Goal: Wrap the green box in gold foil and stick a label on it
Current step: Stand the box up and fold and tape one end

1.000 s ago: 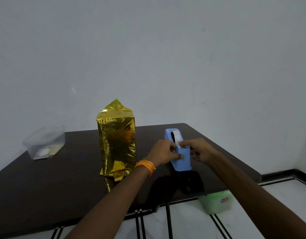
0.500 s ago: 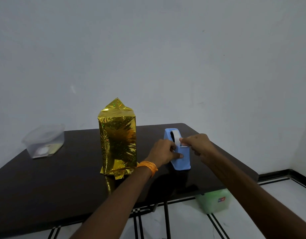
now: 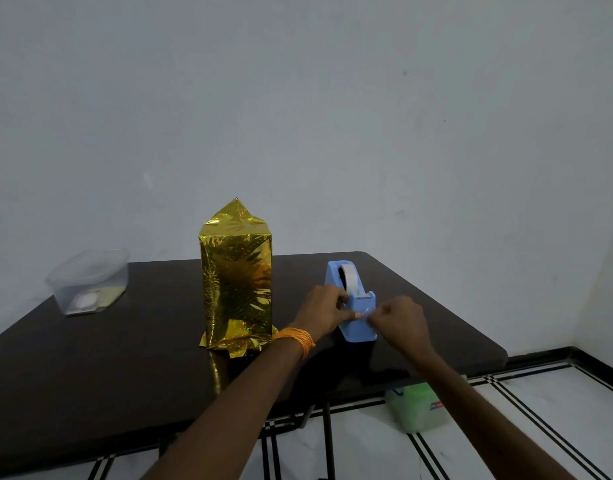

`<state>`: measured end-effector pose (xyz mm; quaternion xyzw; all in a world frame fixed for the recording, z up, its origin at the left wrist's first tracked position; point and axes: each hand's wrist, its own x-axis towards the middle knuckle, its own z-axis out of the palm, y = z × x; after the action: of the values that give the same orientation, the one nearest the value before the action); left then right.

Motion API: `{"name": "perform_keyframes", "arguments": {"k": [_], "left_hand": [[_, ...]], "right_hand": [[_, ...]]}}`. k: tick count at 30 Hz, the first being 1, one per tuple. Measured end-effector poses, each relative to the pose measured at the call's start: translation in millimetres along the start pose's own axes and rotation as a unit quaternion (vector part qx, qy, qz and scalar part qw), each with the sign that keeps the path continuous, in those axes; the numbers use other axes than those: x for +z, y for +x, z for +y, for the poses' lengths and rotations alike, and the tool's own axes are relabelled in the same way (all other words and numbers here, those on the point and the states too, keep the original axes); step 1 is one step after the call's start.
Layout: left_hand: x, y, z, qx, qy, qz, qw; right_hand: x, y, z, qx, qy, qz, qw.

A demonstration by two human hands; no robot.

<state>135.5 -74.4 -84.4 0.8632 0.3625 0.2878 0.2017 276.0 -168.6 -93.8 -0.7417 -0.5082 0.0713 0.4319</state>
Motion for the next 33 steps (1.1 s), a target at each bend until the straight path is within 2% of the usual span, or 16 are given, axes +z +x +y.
{"name": "perform_keyframes", "arguments": {"k": [2,4,6,9,12,14,17,20,23,25,27,29,31,33], "left_hand": [[0,-1,1,0.001,0.015,-0.010,1.000],[-1,-2,0,0.005,0.039,-0.028,0.999],[-7,-2,-1,0.003,0.033,-0.010,0.999],[-32,-4,5,-0.024,-0.057,0.049,0.997],[-74,-11,24,-0.047,-0.189,0.045,0.980],[-100,-19,31,-0.028,-0.201,0.057,0.978],[-132,-30,27,0.029,-0.100,0.090,0.990],[-155,-41,22,0.074,-0.008,0.147,0.986],[-172,-50,23,0.114,0.116,0.204,0.965],[-185,-56,22,0.135,0.180,0.228,0.947],[-201,-62,22,0.149,0.201,0.252,0.935],[-219,-68,23,0.140,0.146,0.295,0.934],[-242,-70,18,0.102,0.040,0.336,0.935],[-264,-68,9,0.043,-0.057,0.319,0.945]], "right_hand": [[0,-4,9,-0.004,-0.044,-0.018,0.999],[-4,-10,15,-0.031,-0.022,-0.008,0.999],[-14,-15,5,-0.084,0.015,0.016,0.996],[-23,-14,-29,-0.130,0.090,-0.026,0.987],[-22,-7,-58,-0.168,0.121,-0.049,0.977],[-19,-5,-76,-0.189,0.138,-0.043,0.971],[-13,-5,-106,-0.199,0.192,-0.061,0.959],[-6,-4,-130,-0.201,0.243,-0.089,0.945],[1,1,-148,-0.147,0.292,-0.141,0.935],[2,8,-161,-0.093,0.343,-0.213,0.910],[3,16,-174,-0.095,0.342,-0.244,0.902],[8,25,-185,-0.128,0.299,-0.183,0.928],[18,34,-190,-0.151,0.272,-0.093,0.946],[29,46,-191,-0.158,0.265,-0.063,0.949]]}}
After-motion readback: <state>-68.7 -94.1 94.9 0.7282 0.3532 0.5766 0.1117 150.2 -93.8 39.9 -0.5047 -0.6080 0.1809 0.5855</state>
